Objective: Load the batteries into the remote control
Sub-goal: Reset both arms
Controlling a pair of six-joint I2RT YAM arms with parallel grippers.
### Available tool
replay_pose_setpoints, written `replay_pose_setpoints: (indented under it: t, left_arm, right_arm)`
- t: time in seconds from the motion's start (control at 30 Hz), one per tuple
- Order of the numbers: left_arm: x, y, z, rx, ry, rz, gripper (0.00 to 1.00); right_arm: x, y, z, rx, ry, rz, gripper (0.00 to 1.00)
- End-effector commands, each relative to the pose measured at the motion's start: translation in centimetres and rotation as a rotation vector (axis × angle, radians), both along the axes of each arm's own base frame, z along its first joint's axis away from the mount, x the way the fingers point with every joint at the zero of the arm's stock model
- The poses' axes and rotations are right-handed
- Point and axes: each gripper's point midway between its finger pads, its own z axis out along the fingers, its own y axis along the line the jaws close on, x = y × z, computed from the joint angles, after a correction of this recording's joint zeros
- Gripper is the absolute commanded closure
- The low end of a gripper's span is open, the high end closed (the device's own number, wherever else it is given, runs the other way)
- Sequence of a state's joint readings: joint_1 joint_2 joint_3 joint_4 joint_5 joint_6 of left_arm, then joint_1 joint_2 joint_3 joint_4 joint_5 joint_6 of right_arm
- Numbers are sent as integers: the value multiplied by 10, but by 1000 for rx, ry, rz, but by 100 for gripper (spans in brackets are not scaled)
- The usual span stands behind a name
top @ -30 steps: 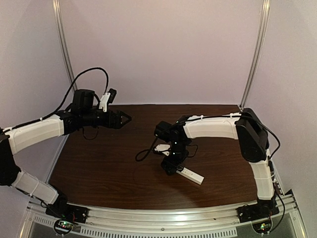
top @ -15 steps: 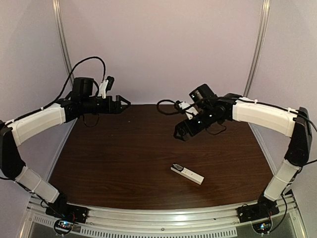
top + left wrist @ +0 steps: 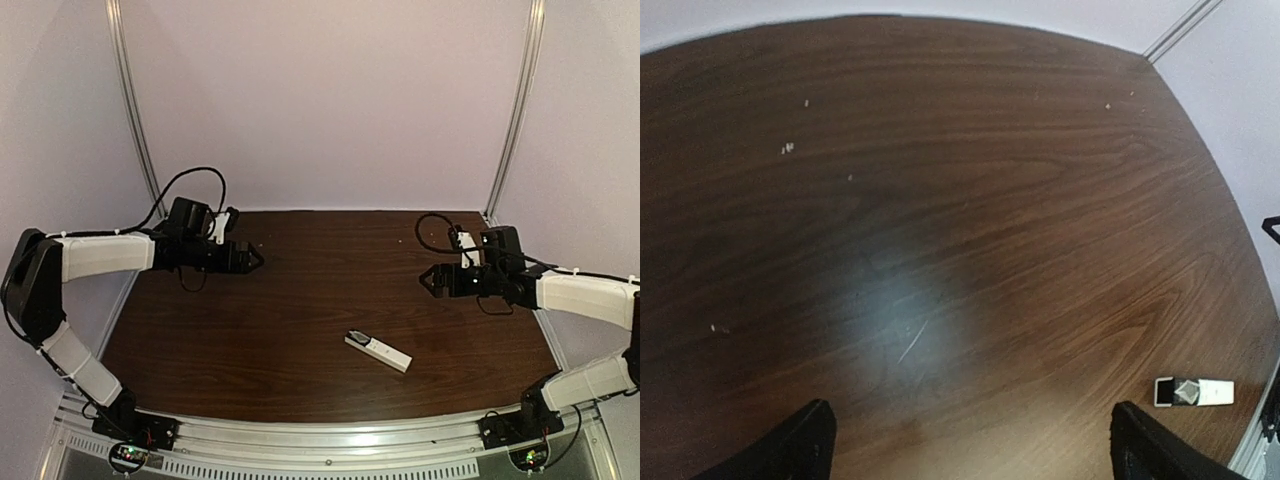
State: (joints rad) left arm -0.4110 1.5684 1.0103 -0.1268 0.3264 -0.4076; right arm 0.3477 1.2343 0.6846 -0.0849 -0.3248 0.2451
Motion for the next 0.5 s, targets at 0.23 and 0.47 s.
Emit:
replay_pose_setpoints:
  t: [0.23,0.47]
  left_arm:
    - [-15,13,-36,14,19,29,3]
    - [-11,15,-27,13,-6,50,3]
  right_arm:
    - [0,-1,-3,128,-79,-31,0]
    - [1,-2,3,127,-94,-33,0]
